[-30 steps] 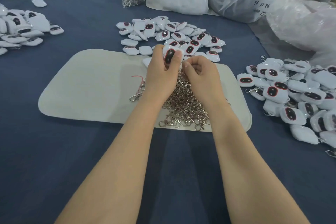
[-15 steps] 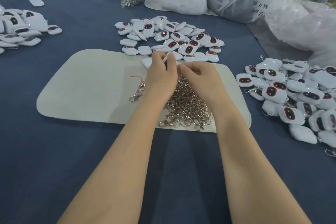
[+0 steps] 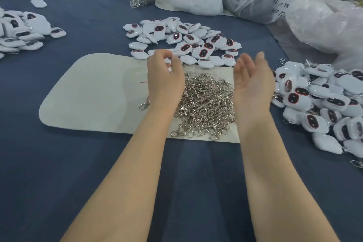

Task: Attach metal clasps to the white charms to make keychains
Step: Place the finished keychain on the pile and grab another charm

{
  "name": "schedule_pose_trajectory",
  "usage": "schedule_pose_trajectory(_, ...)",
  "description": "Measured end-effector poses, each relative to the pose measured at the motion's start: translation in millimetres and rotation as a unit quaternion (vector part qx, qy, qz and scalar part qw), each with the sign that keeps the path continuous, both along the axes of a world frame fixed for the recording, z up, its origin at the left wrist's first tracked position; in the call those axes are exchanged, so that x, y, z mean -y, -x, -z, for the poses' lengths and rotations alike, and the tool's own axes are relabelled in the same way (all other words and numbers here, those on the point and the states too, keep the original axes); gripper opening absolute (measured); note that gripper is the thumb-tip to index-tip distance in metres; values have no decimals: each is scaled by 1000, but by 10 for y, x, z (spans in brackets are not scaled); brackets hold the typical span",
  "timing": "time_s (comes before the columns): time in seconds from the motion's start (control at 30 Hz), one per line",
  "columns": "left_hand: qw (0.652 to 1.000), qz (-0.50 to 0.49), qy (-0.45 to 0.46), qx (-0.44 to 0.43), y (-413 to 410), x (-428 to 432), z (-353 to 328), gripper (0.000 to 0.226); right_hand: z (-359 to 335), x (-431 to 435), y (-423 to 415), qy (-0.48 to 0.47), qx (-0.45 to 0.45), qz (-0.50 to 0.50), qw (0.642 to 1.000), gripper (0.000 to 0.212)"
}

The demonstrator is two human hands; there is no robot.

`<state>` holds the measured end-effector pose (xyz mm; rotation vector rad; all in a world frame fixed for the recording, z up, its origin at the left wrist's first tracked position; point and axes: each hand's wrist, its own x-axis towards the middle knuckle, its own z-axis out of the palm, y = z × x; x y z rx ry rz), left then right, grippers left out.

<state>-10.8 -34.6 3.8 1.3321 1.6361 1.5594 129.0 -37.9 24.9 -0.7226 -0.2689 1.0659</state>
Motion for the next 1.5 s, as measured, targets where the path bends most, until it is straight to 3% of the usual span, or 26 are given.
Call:
schedule_pose_trajectory(0.1, 975, 12, 85, -203, 28, -50, 131, 32, 87, -28, 138, 87, 203, 4, 975, 15)
schedule_pose_trajectory(0.2, 932, 11, 151, -330, 69, -56, 207, 47, 174, -48, 213, 90, 423, 0, 901, 12)
schedule_pose_trajectory(0.3, 914, 35, 171, -366, 92, -74, 249, 51, 236, -48, 237, 84, 568, -6, 819, 11)
schedule_pose_trajectory(0.43, 901, 57, 172, -395, 93, -79, 254, 43, 314, -62, 250, 97, 683, -46, 722, 20)
schedule_pose_trajectory(0.53, 915, 44, 131, -379, 87, -78, 231, 37, 352, -54, 258, 111, 759, -89, 636, 25)
schedule_pose_trajectory(0.63, 939, 29, 88, -332, 62, -75, 208, 34, 359, -47, 269, 109, 790, -117, 591, 31)
schedule_pose_trajectory(0.77, 948, 27, 61, -312, 58, -65, 215, 40, 353, -41, 269, 105, 789, -127, 592, 31)
schedule_pose_trajectory(0.93, 901, 92, 144, -398, 63, -87, 264, 43, 346, -50, 266, 108, 784, -125, 599, 30)
schedule_pose_trajectory(1.23, 934, 87, 78, -336, -8, -28, 198, 30, 352, -63, 284, 119, 775, -108, 611, 24)
schedule_pose_trajectory(1.37, 926, 83, 87, -358, -11, -42, 222, 44, 360, -60, 295, 117, 772, -107, 616, 23)
schedule_pose_trajectory(1.5, 923, 89, 81, -366, -13, -56, 238, 38, 353, -50, 303, 111, 771, -108, 617, 21)
